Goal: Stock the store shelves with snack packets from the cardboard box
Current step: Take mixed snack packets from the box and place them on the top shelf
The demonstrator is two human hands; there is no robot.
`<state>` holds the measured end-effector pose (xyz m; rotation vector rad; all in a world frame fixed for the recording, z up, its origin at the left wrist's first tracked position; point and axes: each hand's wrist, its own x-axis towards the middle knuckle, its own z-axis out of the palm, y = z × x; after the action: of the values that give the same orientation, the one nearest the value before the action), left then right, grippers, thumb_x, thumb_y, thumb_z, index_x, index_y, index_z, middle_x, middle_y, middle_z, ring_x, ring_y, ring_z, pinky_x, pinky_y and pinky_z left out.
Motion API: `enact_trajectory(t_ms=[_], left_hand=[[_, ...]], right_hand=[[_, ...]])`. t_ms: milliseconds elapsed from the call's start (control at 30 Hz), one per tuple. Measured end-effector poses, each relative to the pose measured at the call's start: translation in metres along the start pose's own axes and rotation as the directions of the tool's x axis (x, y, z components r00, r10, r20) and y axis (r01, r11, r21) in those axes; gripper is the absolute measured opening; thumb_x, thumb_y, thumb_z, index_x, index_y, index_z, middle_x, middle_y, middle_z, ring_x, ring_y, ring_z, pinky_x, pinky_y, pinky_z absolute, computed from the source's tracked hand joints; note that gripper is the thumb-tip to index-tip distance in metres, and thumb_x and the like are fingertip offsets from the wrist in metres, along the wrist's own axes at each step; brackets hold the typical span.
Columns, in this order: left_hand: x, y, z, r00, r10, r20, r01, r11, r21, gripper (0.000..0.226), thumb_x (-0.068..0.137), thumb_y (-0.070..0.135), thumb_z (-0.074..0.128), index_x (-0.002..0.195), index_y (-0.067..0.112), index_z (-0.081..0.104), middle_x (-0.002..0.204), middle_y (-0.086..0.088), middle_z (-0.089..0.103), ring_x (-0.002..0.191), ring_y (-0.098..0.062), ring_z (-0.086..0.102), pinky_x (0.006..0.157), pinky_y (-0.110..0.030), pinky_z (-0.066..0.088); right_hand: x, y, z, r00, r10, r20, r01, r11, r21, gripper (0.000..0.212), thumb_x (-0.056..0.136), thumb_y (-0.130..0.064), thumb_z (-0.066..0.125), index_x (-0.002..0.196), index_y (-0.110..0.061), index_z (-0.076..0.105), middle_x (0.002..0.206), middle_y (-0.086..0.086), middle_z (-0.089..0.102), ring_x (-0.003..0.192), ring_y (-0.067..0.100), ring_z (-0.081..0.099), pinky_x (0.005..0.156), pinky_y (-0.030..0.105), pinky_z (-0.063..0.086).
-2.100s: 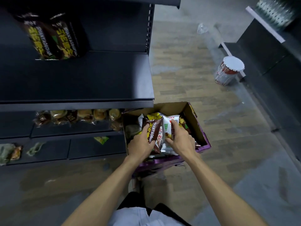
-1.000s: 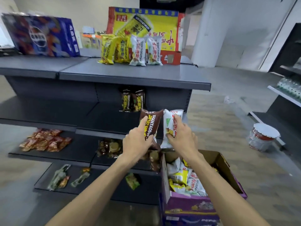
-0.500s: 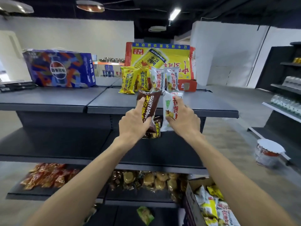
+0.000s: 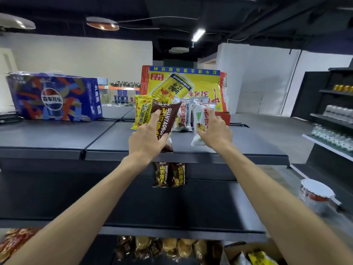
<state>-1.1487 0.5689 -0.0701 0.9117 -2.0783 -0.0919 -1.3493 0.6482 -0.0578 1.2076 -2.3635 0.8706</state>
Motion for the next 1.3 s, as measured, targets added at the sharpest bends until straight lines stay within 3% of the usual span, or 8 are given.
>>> enact_trajectory(t_ms=[233,367,467,700,967,1133,1300], left_hand=[[0.055,0.003,0.046,1.000,-0.002,-0.022,0.003,0.999,0.033,0.074,0.090,0.041,0.064,0.151,0.030,0.024,0.098,-0.006,0.068,0.085,-0.029,0.065,0.065,-0.040,0.056],[0.077,0.000,0.072,0.997,-0.036,-0.065,0.039,0.998,0.044,0.076,0.090,0.042,0.064,0.152,0.032,0.021,0.104,-0.006,0.068,0.090,-0.028,0.065,0.062,-0.033,0.047],[0.091,-0.004,0.088,0.995,-0.050,-0.088,0.052,0.998,0.028,0.077,0.089,0.042,0.065,0.151,0.031,0.021,0.108,-0.005,0.068,0.090,-0.027,0.066,0.065,-0.035,0.050],[0.104,-0.005,0.117,0.993,-0.044,-0.110,0.046,0.999,0.018,0.074,0.088,0.041,0.066,0.150,0.028,0.026,0.110,-0.007,0.069,0.090,-0.032,0.066,0.068,-0.041,0.052],[0.096,-0.005,0.116,0.993,-0.046,-0.106,0.043,0.999,-0.024,0.072,0.088,0.040,0.067,0.148,0.028,0.029,0.110,-0.005,0.068,0.092,-0.031,0.066,0.069,-0.041,0.054],[0.088,-0.007,0.091,0.996,-0.030,-0.085,0.029,1.000,-0.009,0.072,0.088,0.040,0.066,0.148,0.028,0.028,0.118,-0.004,0.066,0.098,-0.032,0.064,0.071,-0.041,0.051],[0.066,-0.005,0.059,0.998,0.007,-0.068,-0.008,1.000,-0.014,0.070,0.090,0.040,0.065,0.148,0.026,0.029,0.106,-0.007,0.067,0.092,-0.032,0.064,0.069,-0.041,0.052]], right_hand=[[0.092,0.022,0.036,1.000,-0.003,0.012,0.003,1.000,-0.023,0.073,0.091,-0.041,0.063,0.150,-0.030,0.020,0.120,0.014,0.058,0.102,0.038,0.062,0.074,0.042,0.045],[0.129,0.033,0.061,1.000,-0.005,0.024,0.005,1.000,0.008,0.074,0.092,-0.037,0.063,0.151,-0.028,0.019,0.126,0.016,0.055,0.104,0.040,0.062,0.078,0.044,0.048],[0.142,0.040,0.081,1.000,-0.014,0.017,0.013,0.998,0.058,0.073,0.092,-0.034,0.064,0.150,-0.027,0.019,0.129,0.018,0.051,0.103,0.043,0.061,0.080,0.048,0.049],[0.141,0.054,0.116,0.997,-0.016,0.080,0.006,0.992,0.124,0.090,0.084,-0.033,0.074,0.150,-0.031,0.013,0.120,0.017,0.045,0.104,0.041,0.057,0.080,0.046,0.048],[0.136,0.054,0.117,0.998,-0.009,0.067,-0.001,0.988,0.155,0.095,0.082,-0.033,0.076,0.152,-0.030,0.012,0.117,0.018,0.044,0.102,0.043,0.056,0.082,0.046,0.048],[0.127,0.043,0.096,0.992,0.026,0.122,-0.042,0.990,0.136,0.108,0.074,-0.046,0.081,0.153,-0.030,0.010,0.124,0.019,0.044,0.113,0.043,0.053,0.092,0.047,0.047],[0.103,0.018,0.055,0.991,0.011,0.134,-0.021,0.997,0.075,0.088,0.080,-0.041,0.078,0.147,-0.021,0.024,0.132,0.020,0.045,0.115,0.043,0.053,0.090,0.044,0.046]])
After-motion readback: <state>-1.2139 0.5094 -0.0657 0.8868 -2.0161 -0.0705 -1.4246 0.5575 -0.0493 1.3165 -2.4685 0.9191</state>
